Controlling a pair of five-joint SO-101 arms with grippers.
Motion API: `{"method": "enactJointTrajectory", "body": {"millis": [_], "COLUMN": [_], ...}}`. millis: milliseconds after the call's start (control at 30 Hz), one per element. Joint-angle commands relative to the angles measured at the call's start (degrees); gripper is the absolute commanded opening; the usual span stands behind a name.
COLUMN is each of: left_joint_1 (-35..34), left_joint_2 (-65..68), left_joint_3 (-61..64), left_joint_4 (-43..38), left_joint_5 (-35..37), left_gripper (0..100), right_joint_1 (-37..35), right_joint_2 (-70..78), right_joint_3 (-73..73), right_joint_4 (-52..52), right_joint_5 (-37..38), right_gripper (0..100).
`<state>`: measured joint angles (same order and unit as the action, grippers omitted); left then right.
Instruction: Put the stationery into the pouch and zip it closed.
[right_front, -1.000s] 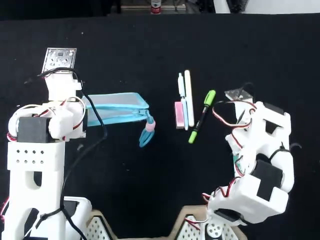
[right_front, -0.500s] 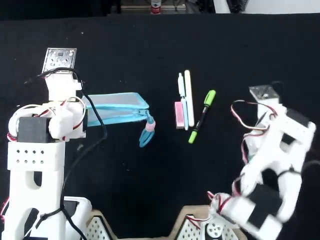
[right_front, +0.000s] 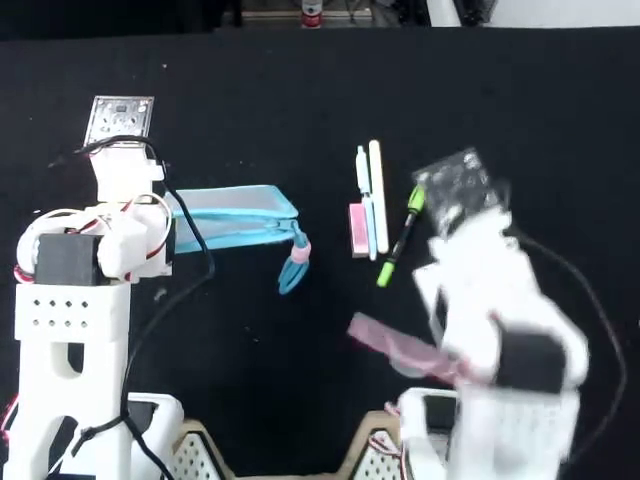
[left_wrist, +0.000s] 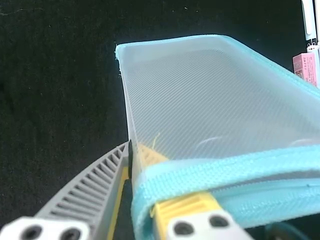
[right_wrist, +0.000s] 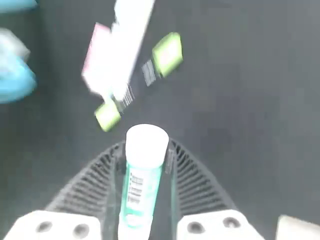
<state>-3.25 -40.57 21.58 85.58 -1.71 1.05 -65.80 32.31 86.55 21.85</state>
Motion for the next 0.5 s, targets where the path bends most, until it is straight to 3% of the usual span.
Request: {"method": "enactJointTrajectory", "body": {"millis": [0,100,233,467], "left_joint_1": [0.22,0.22,0.22,0.22], "left_joint_2": [0.09,0.09,0.09,0.09], "left_joint_3": [0.66,0.66,0.66,0.66], "left_joint_4": [-0.26,-0.26,-0.26,-0.26], "left_joint_5": [0.53,0.53,0.53,0.53], "left_gripper": [3,3,3,3], "right_joint_1": [-16.35,-28.40,-40.09,-46.77], "right_joint_2": [-6.99,-7.52,-7.60,-7.69], "right_joint_3": [-6.55,-5.76,-0.66,14.99], "right_joint_4": [-6.15,-15.12,-30.77,-55.38], "right_joint_5": [-12.13,-16.79,-17.14,-17.14], "right_gripper": [1.1,1.1,1.1,1.1]}}
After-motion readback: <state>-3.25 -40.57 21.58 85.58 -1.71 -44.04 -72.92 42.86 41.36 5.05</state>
